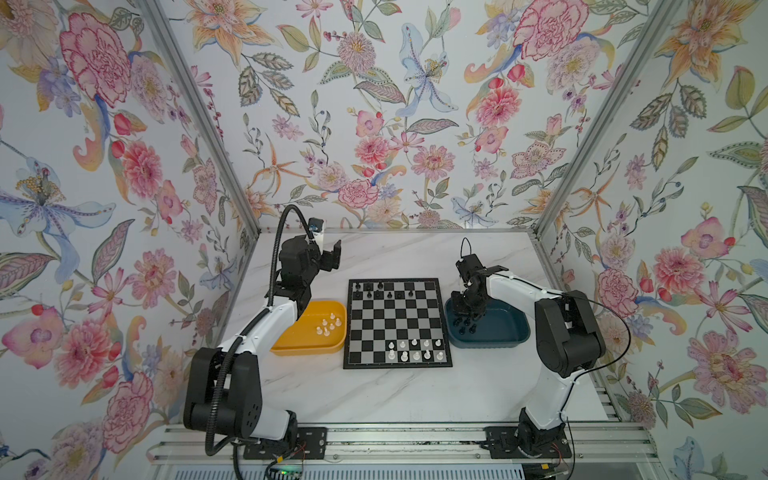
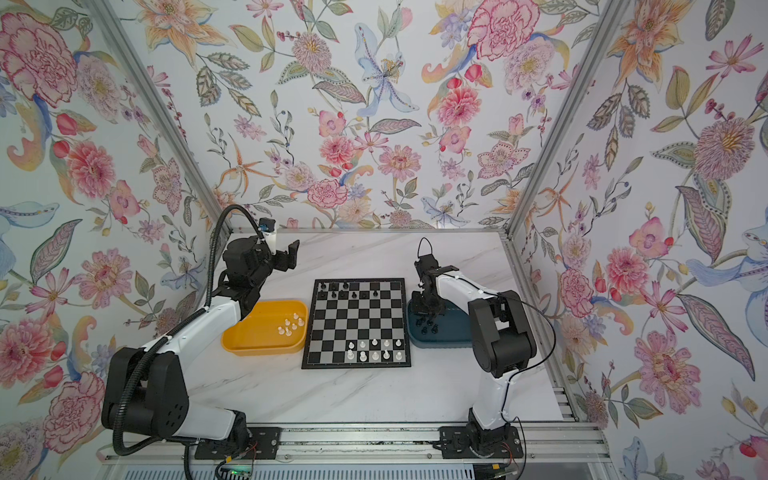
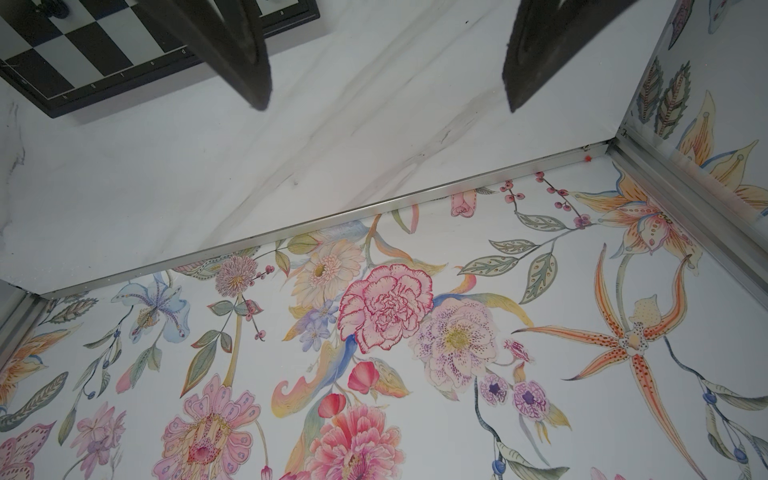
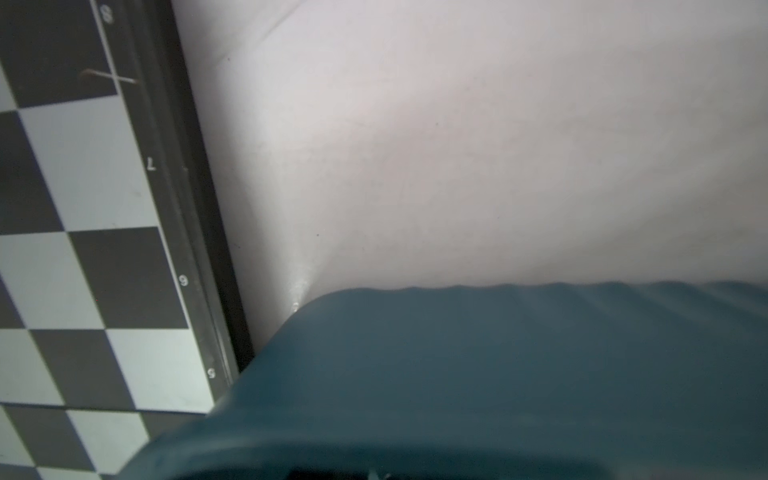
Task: Set up the chess pieces on the board
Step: 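Close the right gripper on a black pawn in the teal tray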
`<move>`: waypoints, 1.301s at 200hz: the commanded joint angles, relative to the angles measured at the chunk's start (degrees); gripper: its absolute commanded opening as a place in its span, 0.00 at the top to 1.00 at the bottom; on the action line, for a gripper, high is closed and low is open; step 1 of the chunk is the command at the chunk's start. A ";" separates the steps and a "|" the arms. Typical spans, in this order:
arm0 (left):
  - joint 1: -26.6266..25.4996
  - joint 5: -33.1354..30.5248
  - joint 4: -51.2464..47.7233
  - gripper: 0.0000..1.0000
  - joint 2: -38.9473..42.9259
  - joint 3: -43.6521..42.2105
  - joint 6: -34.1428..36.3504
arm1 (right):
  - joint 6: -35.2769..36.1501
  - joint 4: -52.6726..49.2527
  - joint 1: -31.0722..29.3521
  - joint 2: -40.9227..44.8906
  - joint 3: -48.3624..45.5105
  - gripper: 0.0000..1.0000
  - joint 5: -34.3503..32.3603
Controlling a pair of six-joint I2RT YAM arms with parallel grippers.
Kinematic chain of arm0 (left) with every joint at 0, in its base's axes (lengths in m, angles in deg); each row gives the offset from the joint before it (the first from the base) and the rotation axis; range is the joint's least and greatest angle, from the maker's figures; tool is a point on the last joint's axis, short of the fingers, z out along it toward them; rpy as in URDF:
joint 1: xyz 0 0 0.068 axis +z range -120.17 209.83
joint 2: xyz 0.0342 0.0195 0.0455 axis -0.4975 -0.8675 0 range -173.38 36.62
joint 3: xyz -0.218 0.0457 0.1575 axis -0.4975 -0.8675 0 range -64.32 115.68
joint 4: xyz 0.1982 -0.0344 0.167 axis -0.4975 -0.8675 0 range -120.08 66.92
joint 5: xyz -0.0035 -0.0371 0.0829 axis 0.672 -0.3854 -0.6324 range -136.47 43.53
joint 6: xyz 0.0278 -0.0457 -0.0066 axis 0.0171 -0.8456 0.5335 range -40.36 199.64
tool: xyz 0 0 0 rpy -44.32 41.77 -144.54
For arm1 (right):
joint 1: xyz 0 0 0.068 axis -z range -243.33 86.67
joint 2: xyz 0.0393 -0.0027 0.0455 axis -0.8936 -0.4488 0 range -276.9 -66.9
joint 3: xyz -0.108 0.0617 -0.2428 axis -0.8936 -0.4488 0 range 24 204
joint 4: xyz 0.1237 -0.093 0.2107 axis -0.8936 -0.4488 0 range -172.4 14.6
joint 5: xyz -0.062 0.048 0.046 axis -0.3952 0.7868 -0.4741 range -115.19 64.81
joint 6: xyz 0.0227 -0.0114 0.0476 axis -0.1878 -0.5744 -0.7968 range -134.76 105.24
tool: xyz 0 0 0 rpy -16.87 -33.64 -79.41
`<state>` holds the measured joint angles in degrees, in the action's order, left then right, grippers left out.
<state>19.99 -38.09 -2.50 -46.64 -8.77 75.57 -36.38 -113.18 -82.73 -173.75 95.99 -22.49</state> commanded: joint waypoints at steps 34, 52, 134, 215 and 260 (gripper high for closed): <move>-0.58 0.14 -0.07 0.11 -0.93 1.76 -0.85 | 0.34 0.32 0.24 -1.61 2.08 0.81 -0.77; -0.53 0.13 -0.02 0.11 -0.94 1.67 -0.85 | 0.36 0.34 0.16 -1.87 2.08 0.83 -0.63; -0.57 0.36 0.25 0.11 -0.94 1.49 -1.02 | 0.16 0.34 0.21 -2.31 2.20 0.88 -0.59; -0.52 0.41 0.51 0.11 -0.58 0.98 -0.94 | 0.25 -0.66 0.06 -1.62 2.56 0.99 -1.64; -0.52 0.58 1.17 0.11 -0.32 0.53 -0.71 | 0.48 -3.62 -0.68 0.03 4.03 0.99 -3.29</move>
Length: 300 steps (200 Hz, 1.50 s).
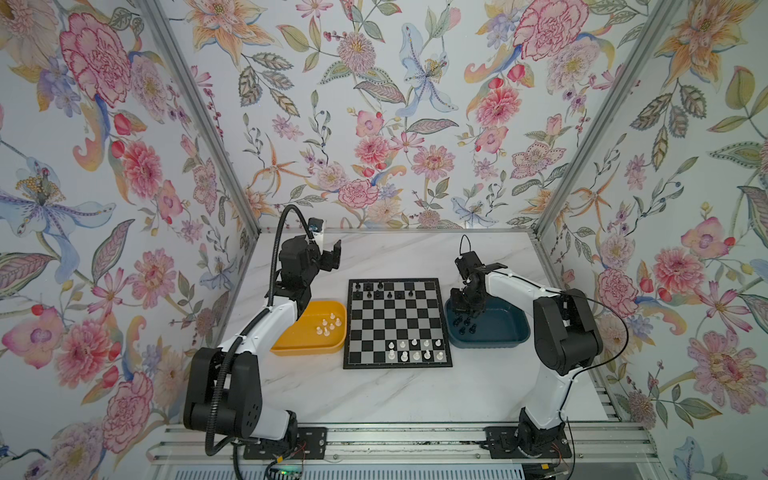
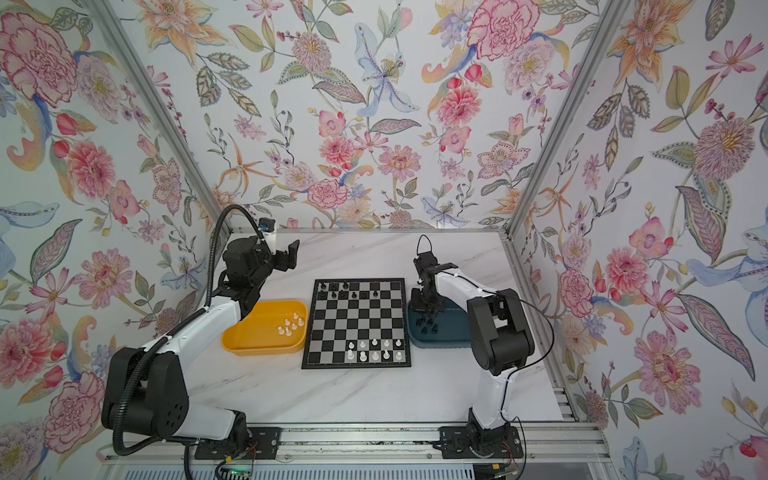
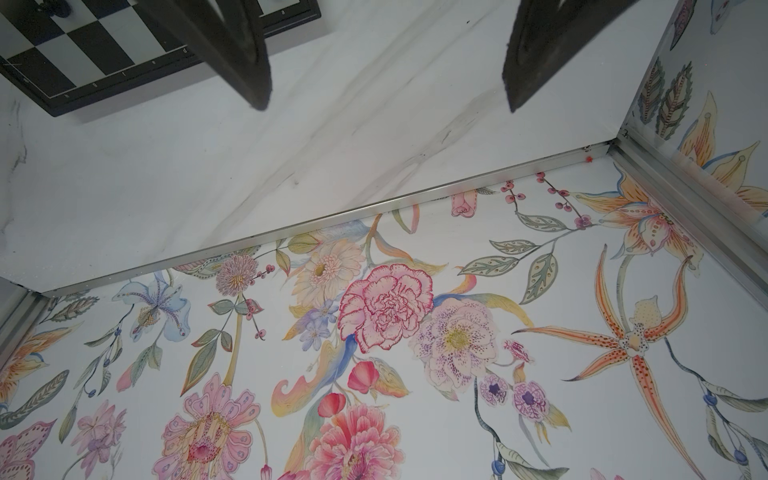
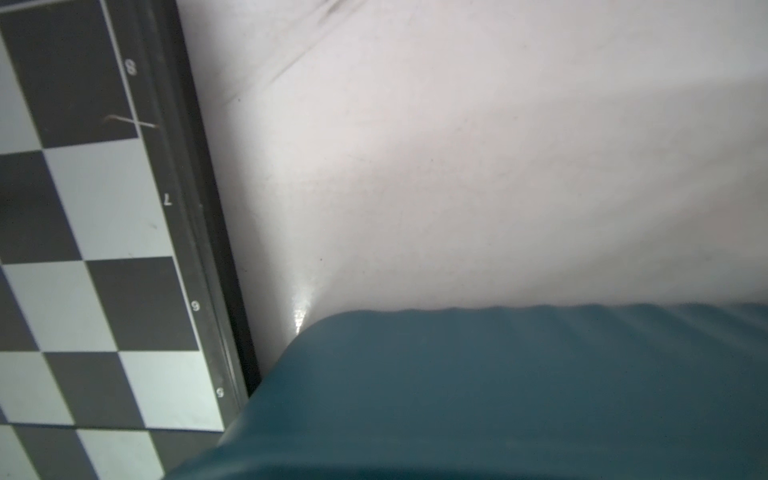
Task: Set up the chess pieces on the board
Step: 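Close the right gripper on a black pawn in the teal tray, then lift the black pawn and carry it over the board's far corner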
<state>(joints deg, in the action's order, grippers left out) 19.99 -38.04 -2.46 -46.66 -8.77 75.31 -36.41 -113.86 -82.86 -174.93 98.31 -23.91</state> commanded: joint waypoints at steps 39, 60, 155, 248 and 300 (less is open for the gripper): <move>-0.51 1.24 1.96 0.11 -0.39 0.13 -0.14 | 0.81 -6.89 -1.38 2.51 3.56 0.99 -3.00; -0.52 1.64 2.75 0.11 -0.30 -0.48 -0.23 | 0.54 -8.56 -1.96 3.73 4.09 0.99 -3.42; -0.44 2.90 7.27 0.11 -0.47 -4.03 -1.29 | -0.52 -19.86 -4.20 7.75 11.89 0.99 -4.51; -0.37 1.33 7.66 0.10 0.06 -5.37 -0.67 | 1.94 -22.89 -8.23 -3.34 29.28 0.99 -0.54; -0.17 0.89 7.48 0.10 -0.03 -5.28 -0.49 | 3.07 -22.78 -9.55 -12.60 37.72 0.99 -0.91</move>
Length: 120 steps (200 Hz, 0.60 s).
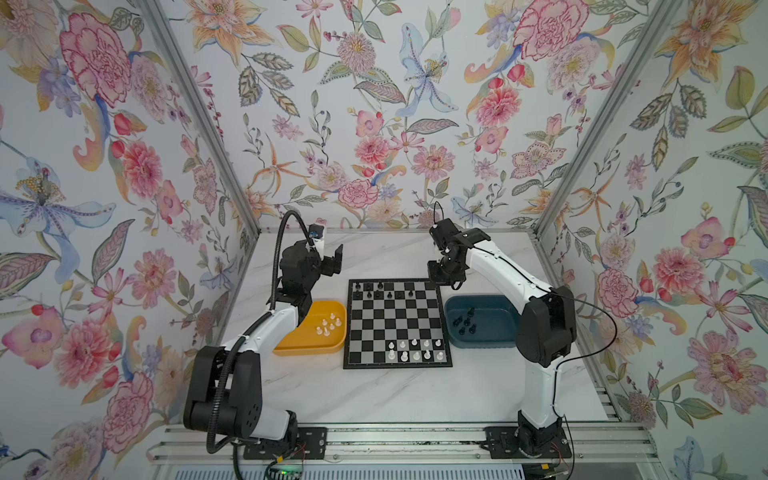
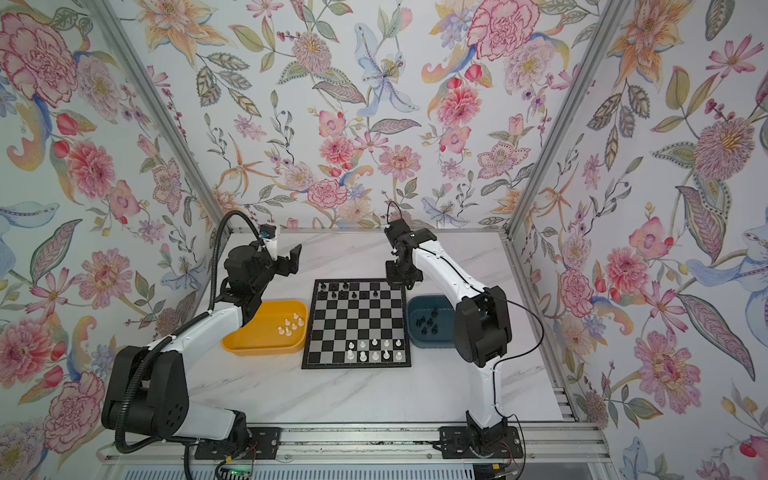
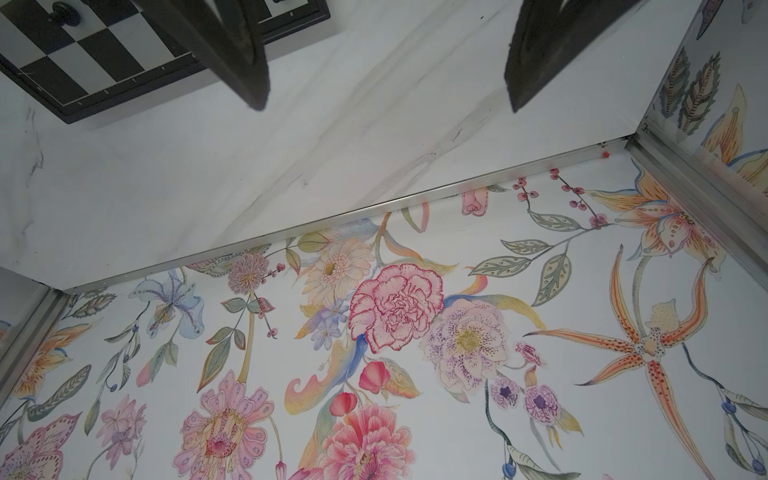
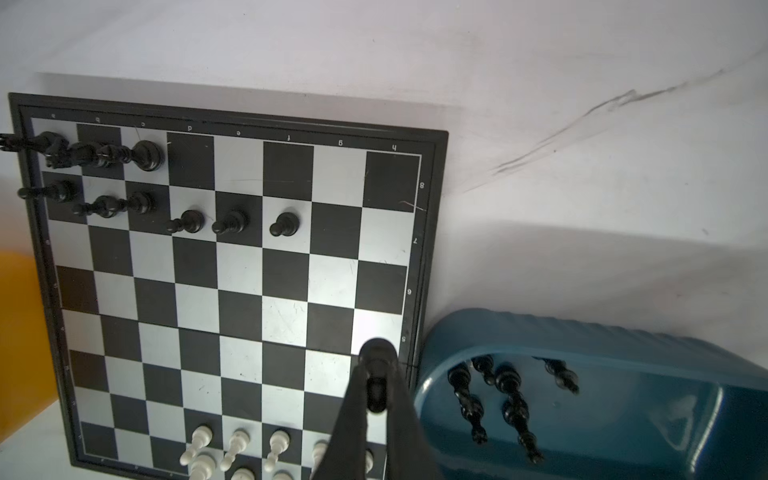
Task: Set up the chess pieces on the board
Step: 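Lift the black pawn and carry it over the board's far corner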
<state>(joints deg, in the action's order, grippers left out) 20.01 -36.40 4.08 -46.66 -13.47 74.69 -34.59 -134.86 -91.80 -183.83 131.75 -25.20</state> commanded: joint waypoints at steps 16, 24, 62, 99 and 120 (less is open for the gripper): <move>-0.22 -0.66 0.88 0.10 -0.36 -0.32 0.03 | 1.52 -1.66 -0.88 -6.55 6.86 0.99 0.51; -0.22 -0.58 0.79 0.10 -0.52 -0.23 0.03 | 1.72 -1.55 -1.05 -7.99 8.06 0.99 0.58; -0.11 -0.22 0.79 0.10 -1.00 0.13 -0.23 | 2.03 -1.54 -1.15 -13.49 12.25 1.00 1.05; -0.11 0.17 0.80 0.10 -1.25 0.30 -0.50 | 2.01 -1.38 -1.21 -15.62 12.58 1.00 1.93; -0.09 0.31 0.75 0.10 -1.35 0.39 -0.59 | 2.07 -1.27 -1.32 -16.21 12.24 1.00 2.37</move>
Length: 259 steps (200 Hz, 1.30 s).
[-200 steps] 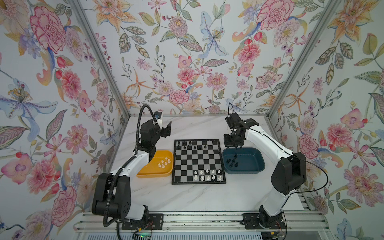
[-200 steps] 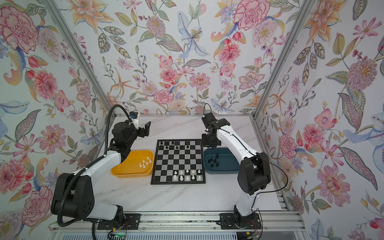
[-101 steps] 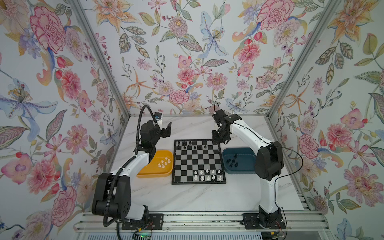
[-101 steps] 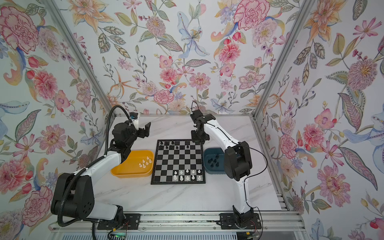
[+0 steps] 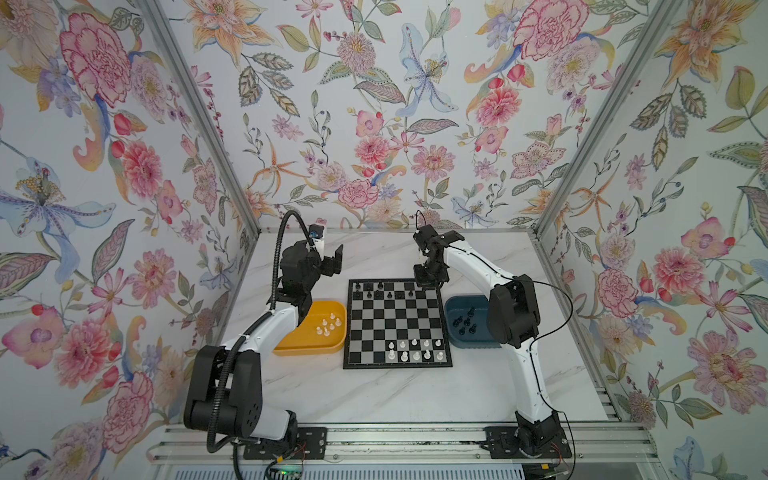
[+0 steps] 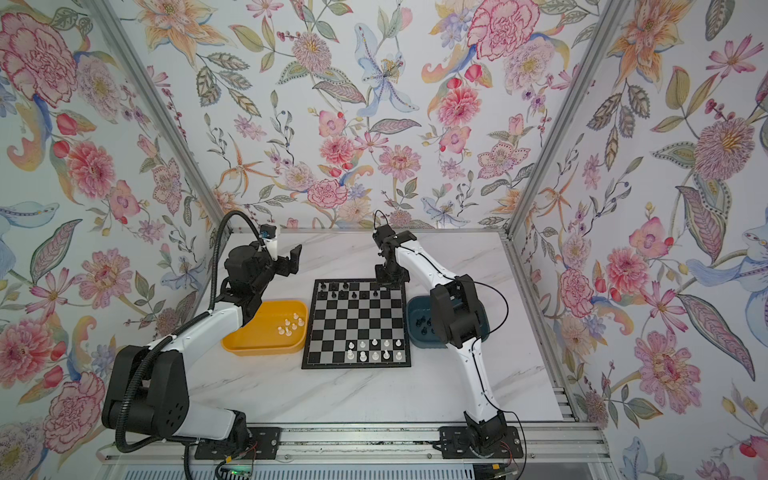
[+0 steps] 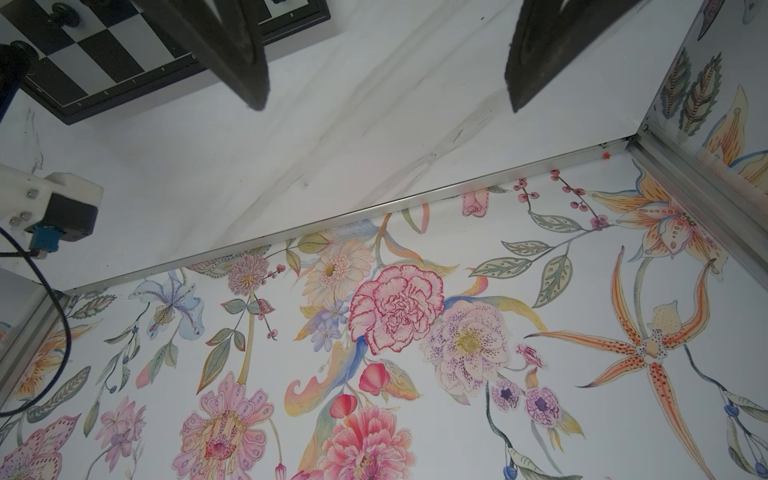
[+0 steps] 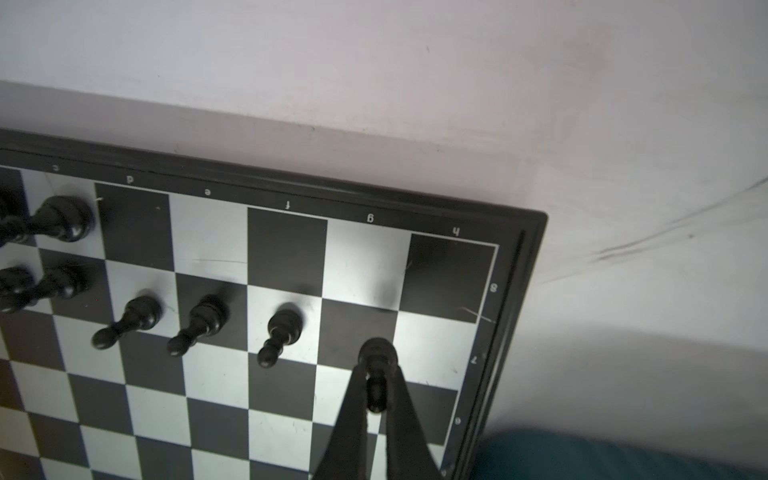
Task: Set up the chess pieces on the board
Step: 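Lift the black pawn and carry it over the board's far corner, then lower the pawn onto the second-row square and open the right gripper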
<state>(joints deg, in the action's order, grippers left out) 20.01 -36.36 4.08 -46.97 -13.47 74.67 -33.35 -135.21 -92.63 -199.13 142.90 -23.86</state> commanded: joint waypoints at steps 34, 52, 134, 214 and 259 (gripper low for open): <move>-0.11 0.61 0.79 0.10 -1.22 0.48 -0.65 | 0.78 -0.91 -0.85 -1.59 1.17 1.00 1.53; -0.15 0.58 0.74 0.10 -1.39 0.57 -0.65 | 0.74 -0.90 -0.98 -2.03 1.17 1.00 1.92; -0.13 0.67 0.70 0.10 -1.46 0.57 -0.65 | 0.66 -0.88 -1.11 -2.79 -0.15 1.00 1.32; -0.11 0.61 0.76 0.10 -1.47 0.30 -0.74 | 0.46 -0.71 -1.11 -3.67 -0.50 0.99 1.40; -0.08 0.52 0.71 0.10 -1.42 0.29 -0.74 | 0.30 -0.66 -1.20 -3.95 -0.90 0.92 1.58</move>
<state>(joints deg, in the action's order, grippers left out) 20.01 -36.21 4.03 -47.82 -13.47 74.45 -33.35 -135.19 -93.38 -201.09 142.90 -22.16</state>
